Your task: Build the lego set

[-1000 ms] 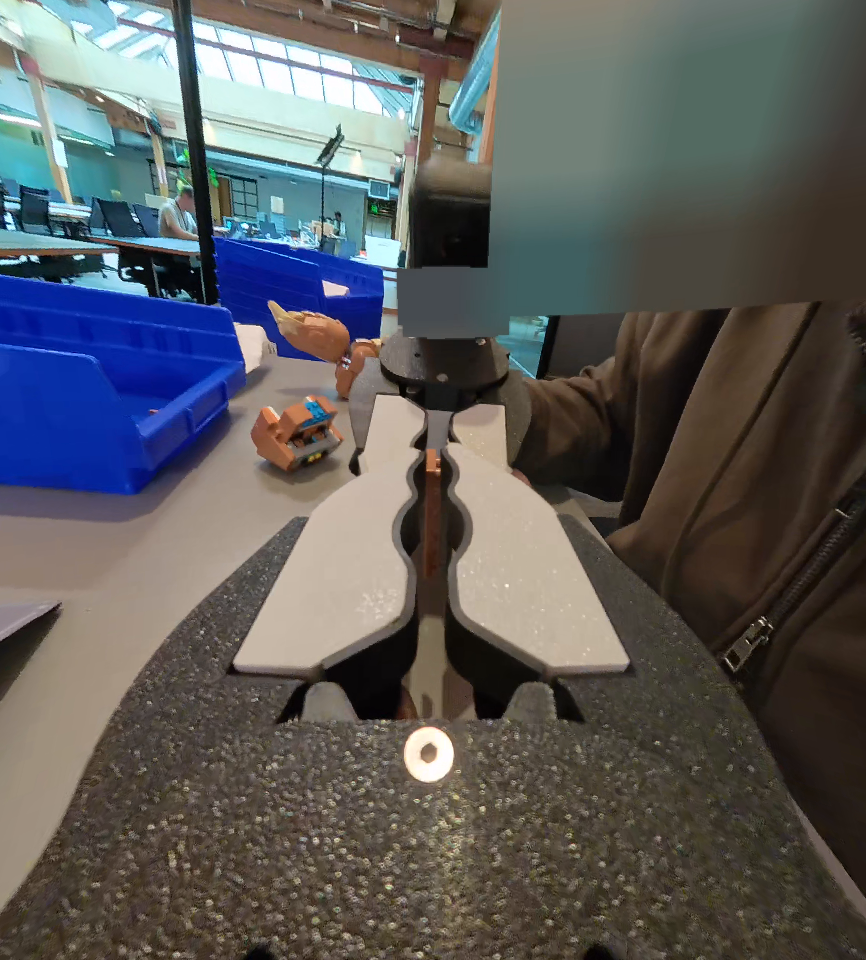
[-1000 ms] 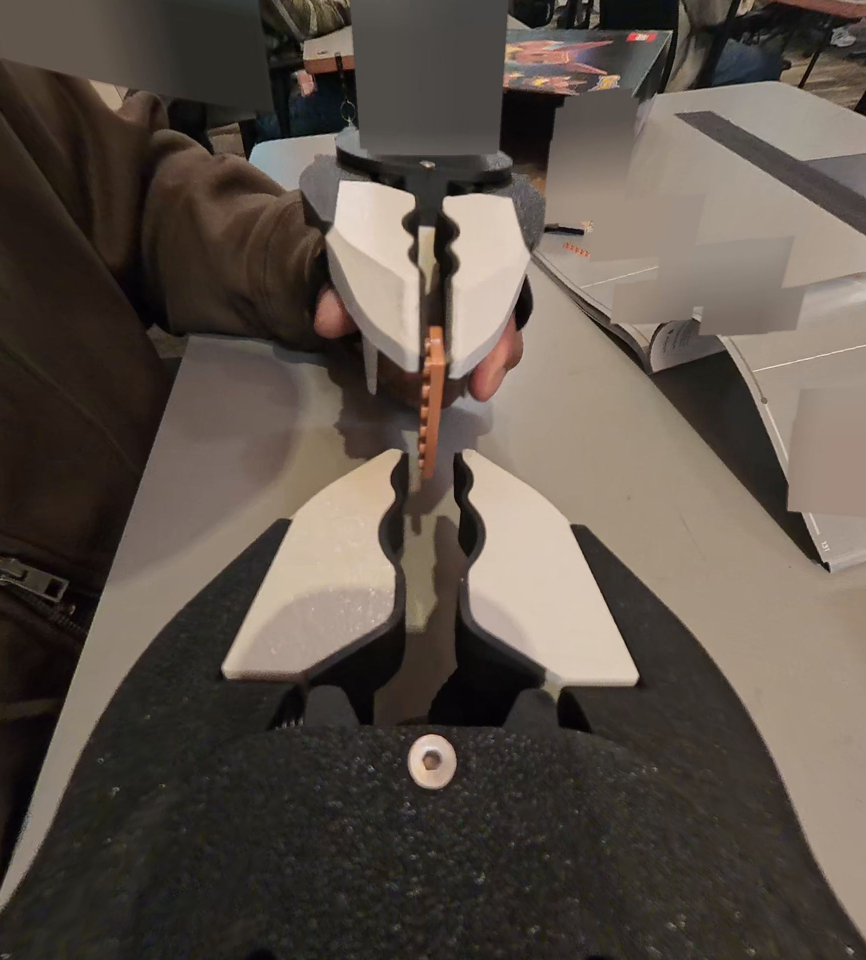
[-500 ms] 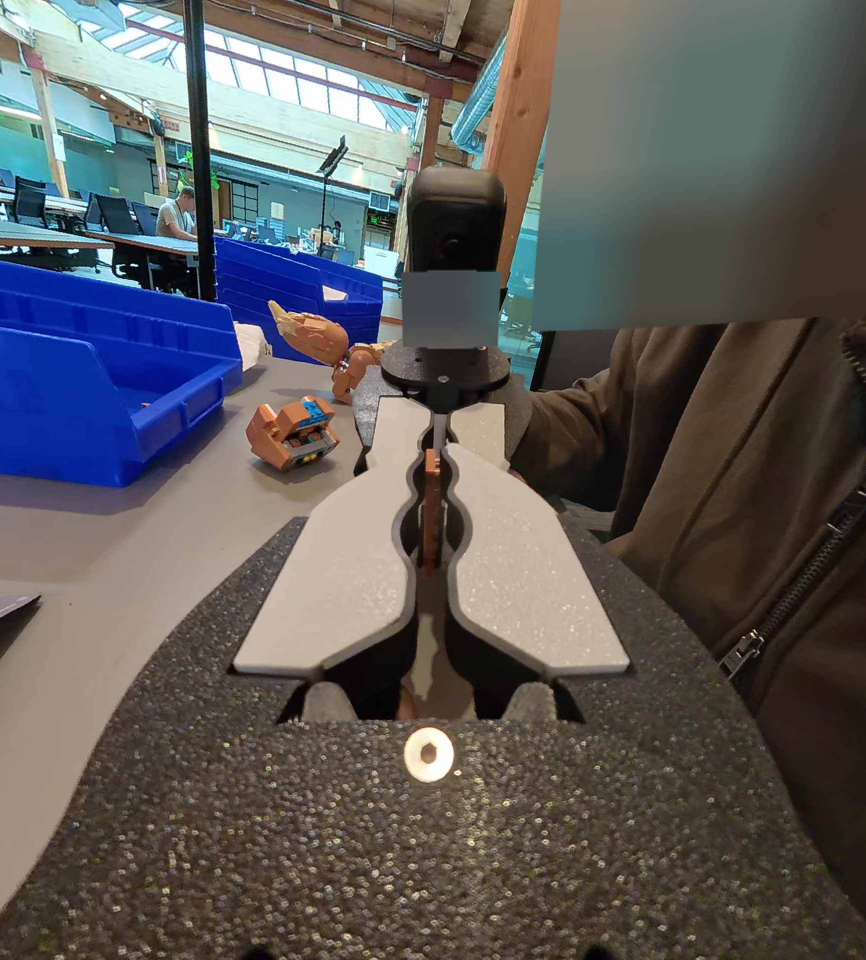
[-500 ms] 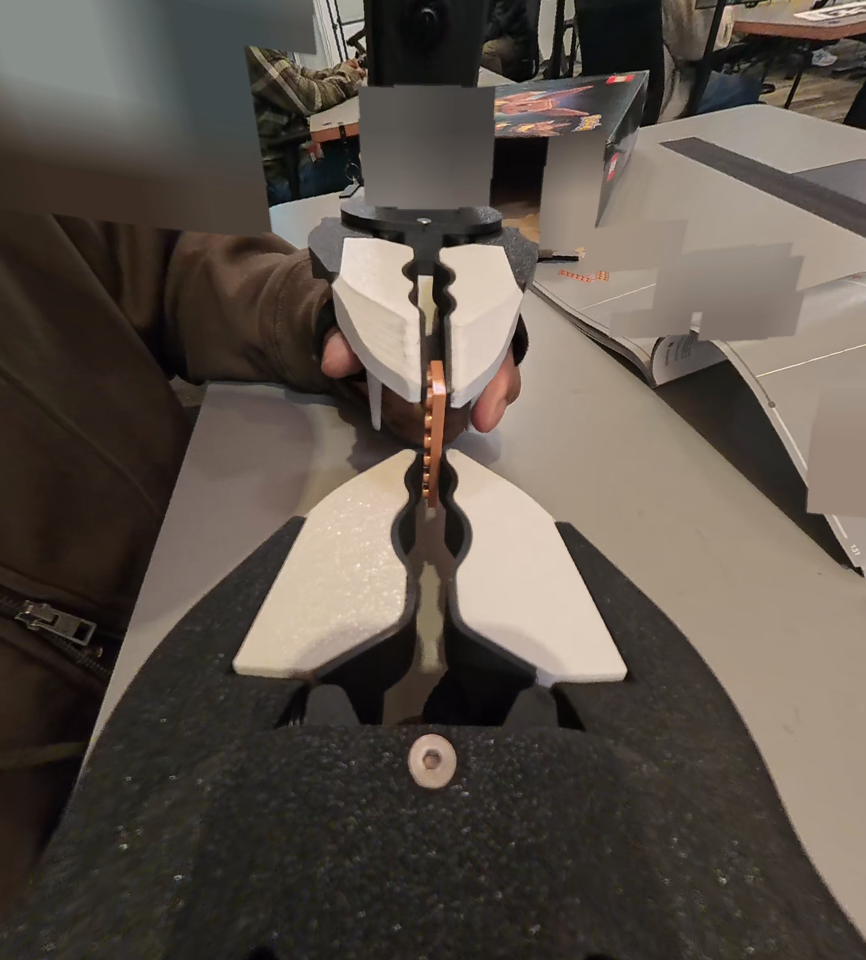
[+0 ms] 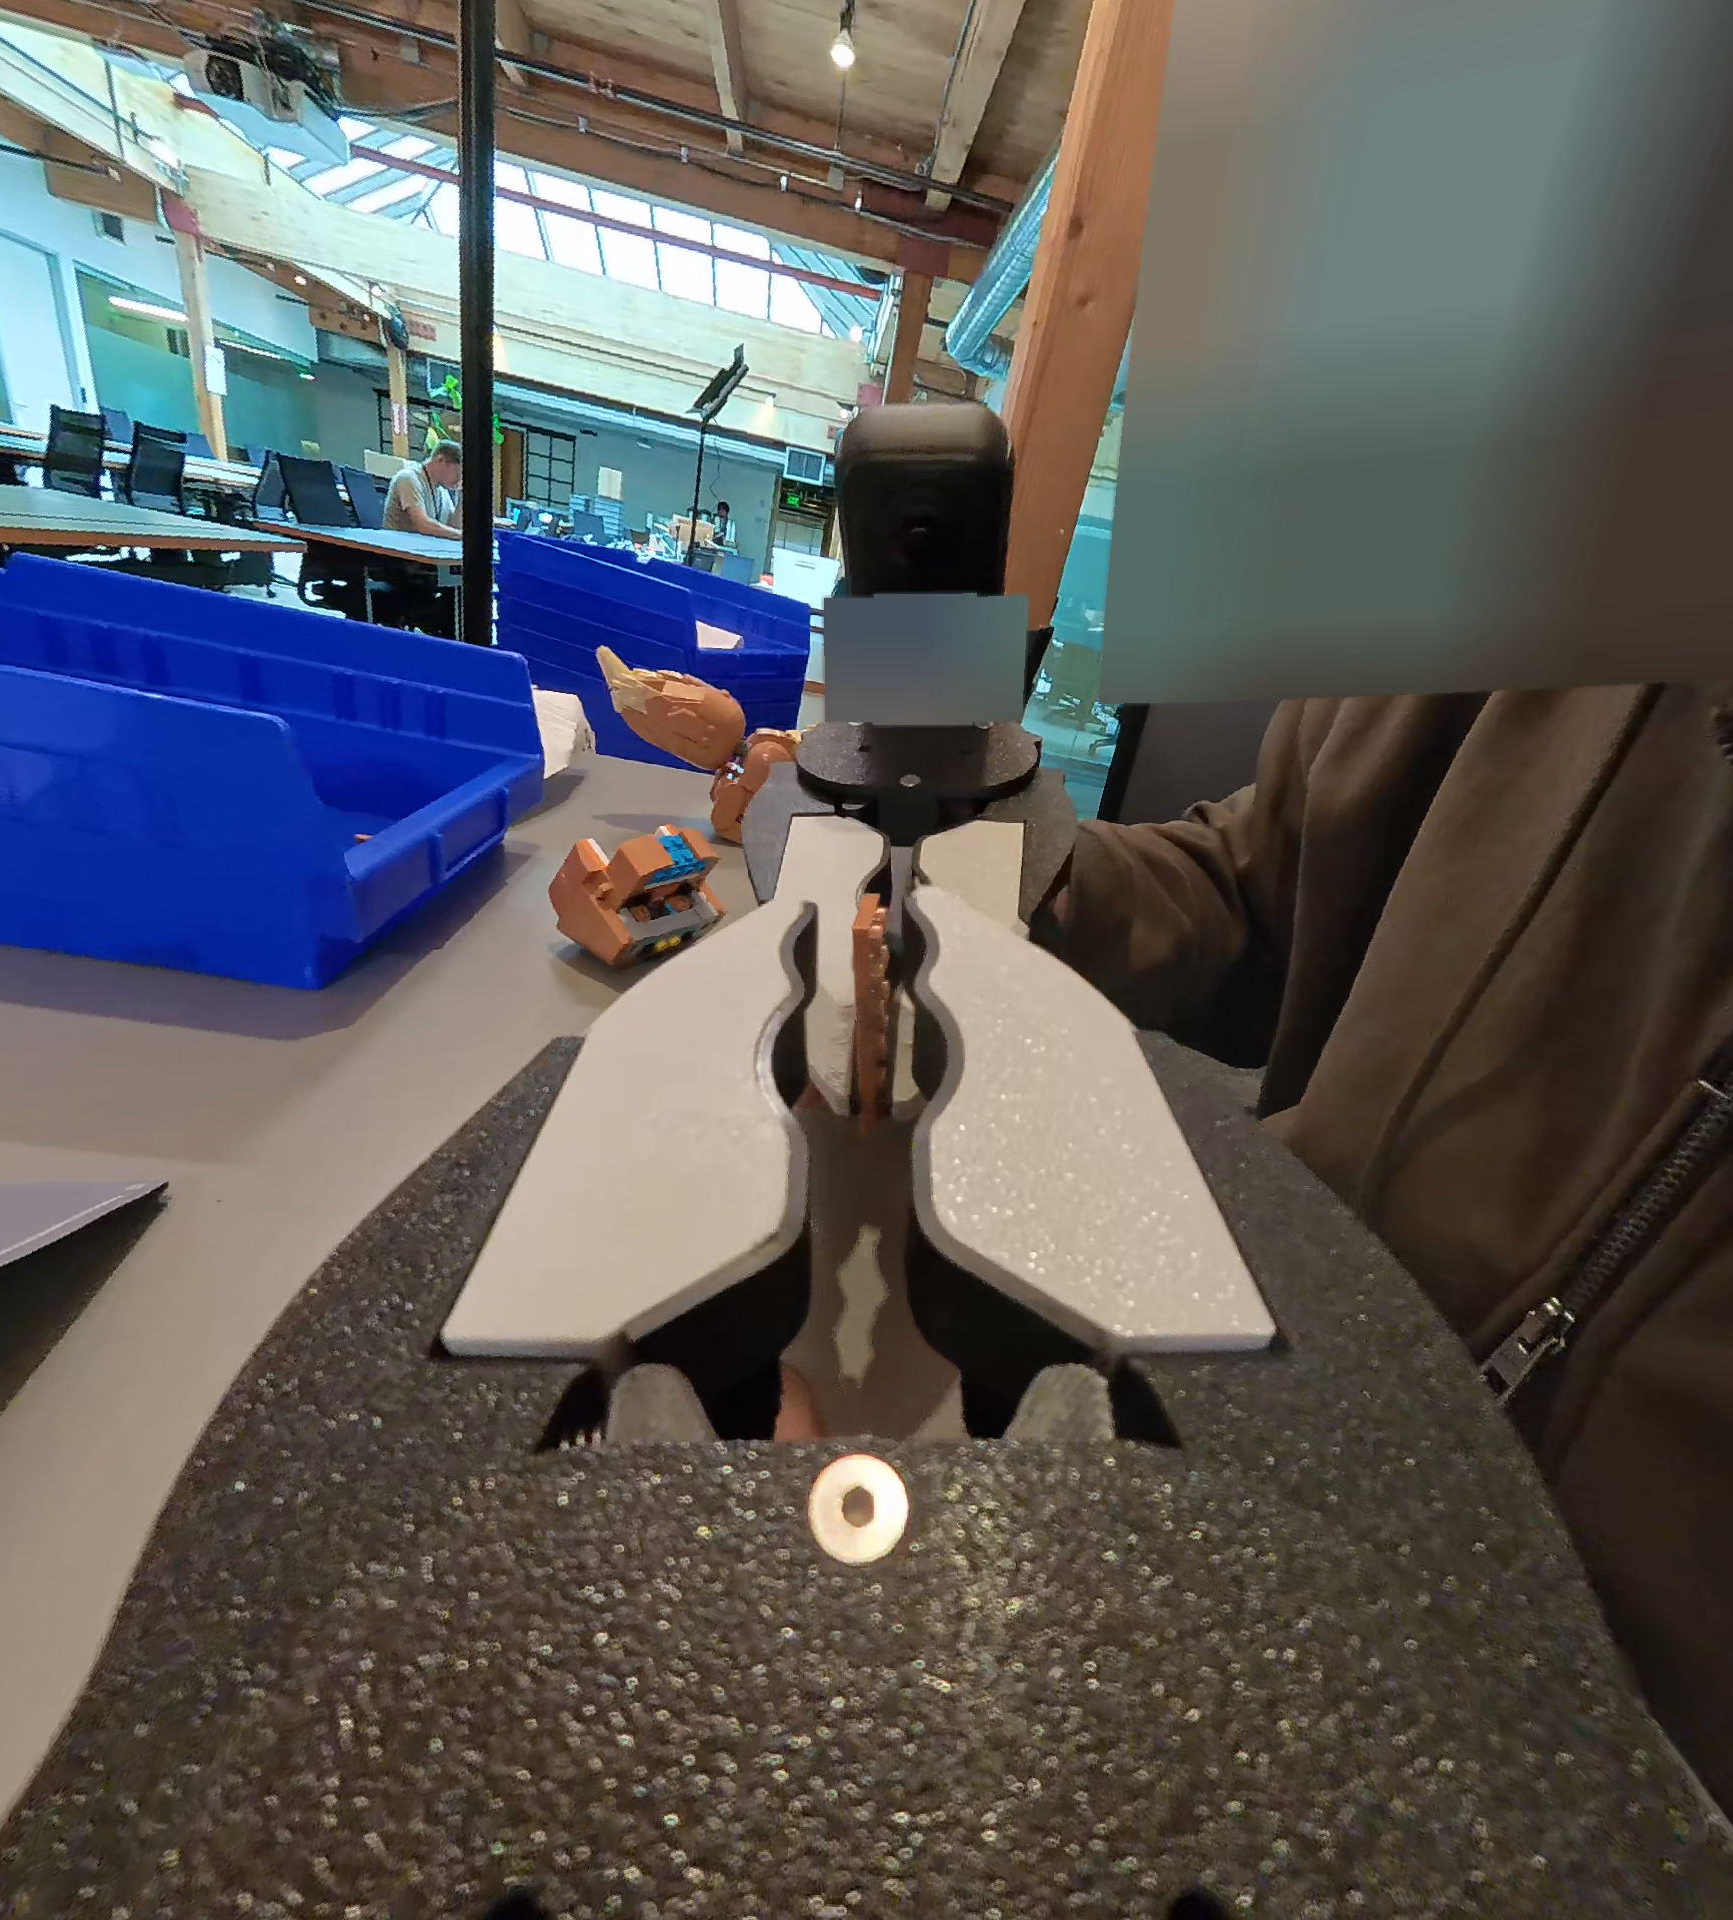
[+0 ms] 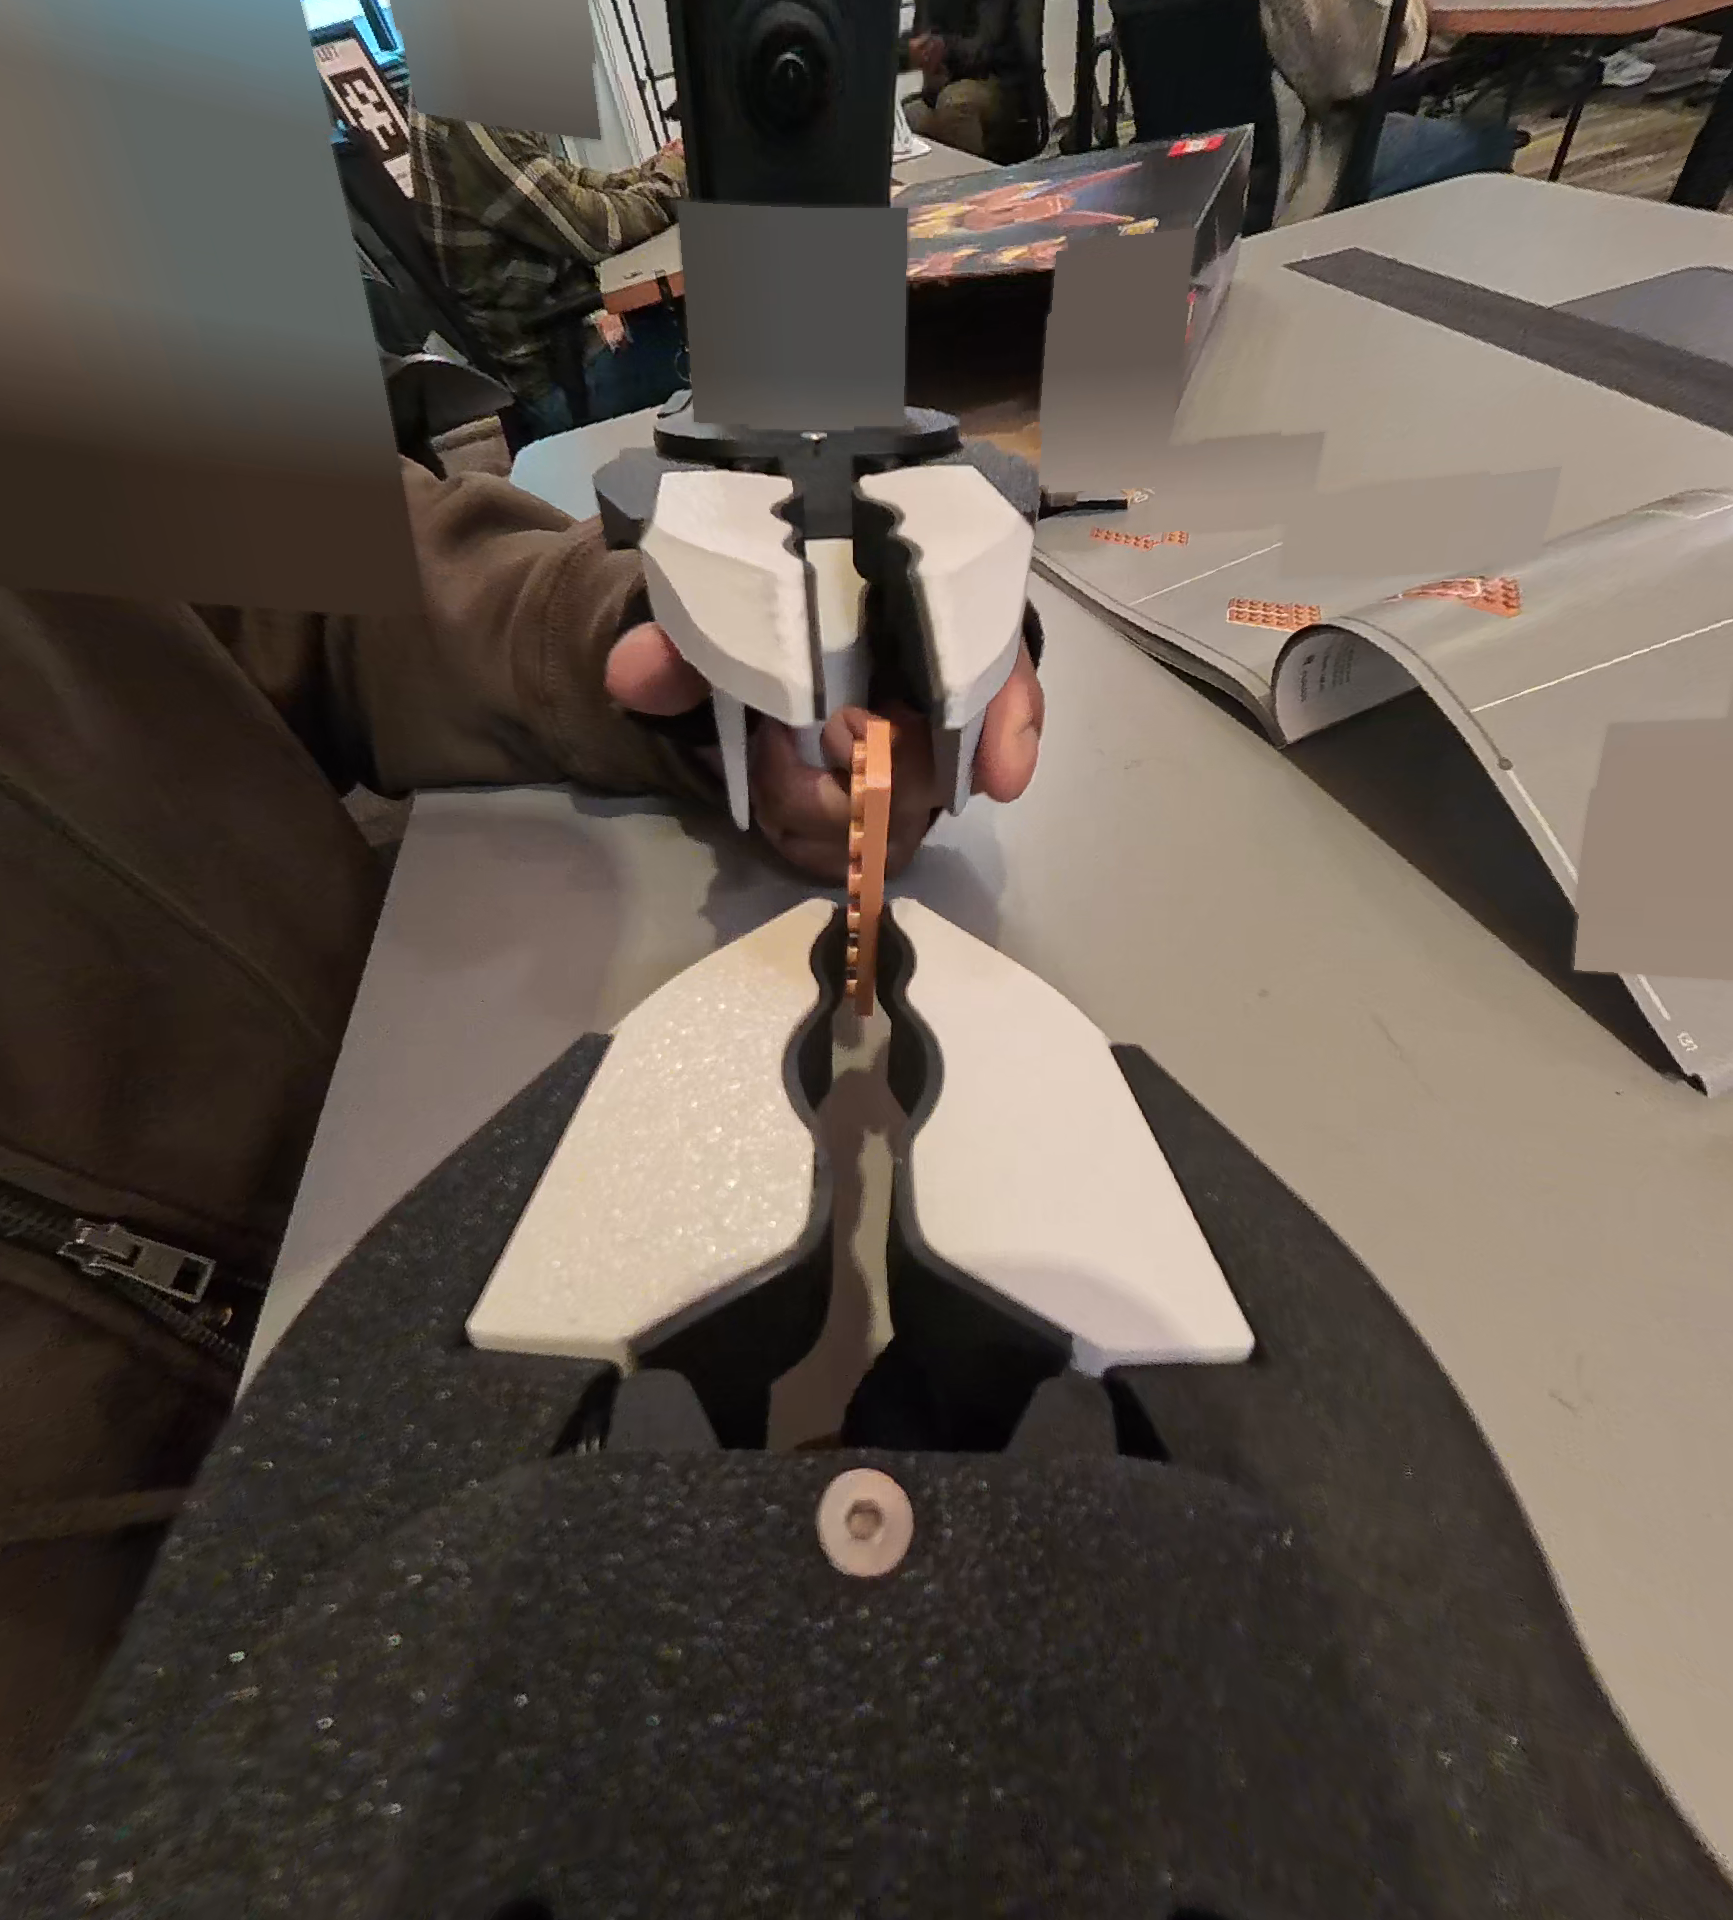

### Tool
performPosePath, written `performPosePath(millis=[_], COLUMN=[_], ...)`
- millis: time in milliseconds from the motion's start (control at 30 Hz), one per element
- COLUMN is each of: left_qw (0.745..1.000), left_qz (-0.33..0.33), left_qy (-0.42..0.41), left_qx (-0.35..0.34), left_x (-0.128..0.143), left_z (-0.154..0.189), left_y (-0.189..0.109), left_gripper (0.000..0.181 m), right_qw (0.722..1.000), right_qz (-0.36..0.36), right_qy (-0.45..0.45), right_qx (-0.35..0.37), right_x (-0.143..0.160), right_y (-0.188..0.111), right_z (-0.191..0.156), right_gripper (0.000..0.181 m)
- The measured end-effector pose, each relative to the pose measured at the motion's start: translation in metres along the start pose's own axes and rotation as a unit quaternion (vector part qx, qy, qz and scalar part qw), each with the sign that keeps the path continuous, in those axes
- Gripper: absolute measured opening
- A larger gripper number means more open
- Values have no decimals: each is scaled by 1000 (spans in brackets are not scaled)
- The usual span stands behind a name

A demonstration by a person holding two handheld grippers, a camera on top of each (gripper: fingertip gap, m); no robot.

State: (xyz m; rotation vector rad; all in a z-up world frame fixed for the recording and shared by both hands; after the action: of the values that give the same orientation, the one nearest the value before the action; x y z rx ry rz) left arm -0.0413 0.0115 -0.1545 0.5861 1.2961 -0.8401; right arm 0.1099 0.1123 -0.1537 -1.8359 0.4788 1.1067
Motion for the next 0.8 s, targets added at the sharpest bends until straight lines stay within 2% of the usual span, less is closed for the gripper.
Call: performPosePath(millis=[533,800], left_qw=[998,997], left_qz=[-52,-73], left_qy=[24,22], left_qx=[-35,-23], left_x=[4,5], left_z=[-2,0], left_y=[3,7], left_gripper=[16,11], right_qw=[1000,1000], right_qz=[-7,-18], right_qy=[20,7], right_qx=[6,6], right_x=[3,3], right_y=[-2,4], right_z=[5,1], right_gripper=[5,5])
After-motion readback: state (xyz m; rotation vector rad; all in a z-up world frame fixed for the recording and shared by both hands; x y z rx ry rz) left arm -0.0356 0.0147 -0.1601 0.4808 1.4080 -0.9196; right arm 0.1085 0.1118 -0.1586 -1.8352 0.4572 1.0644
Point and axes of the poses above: each gripper's, where its closed fingertips meet, y out along the fingers, x out of its underside, z = x × y across the jaws, the point moved 10 cm from there along -y, back along the fingers, and after that the axes turned 13 degrees about -z, right-handed, at the moved point
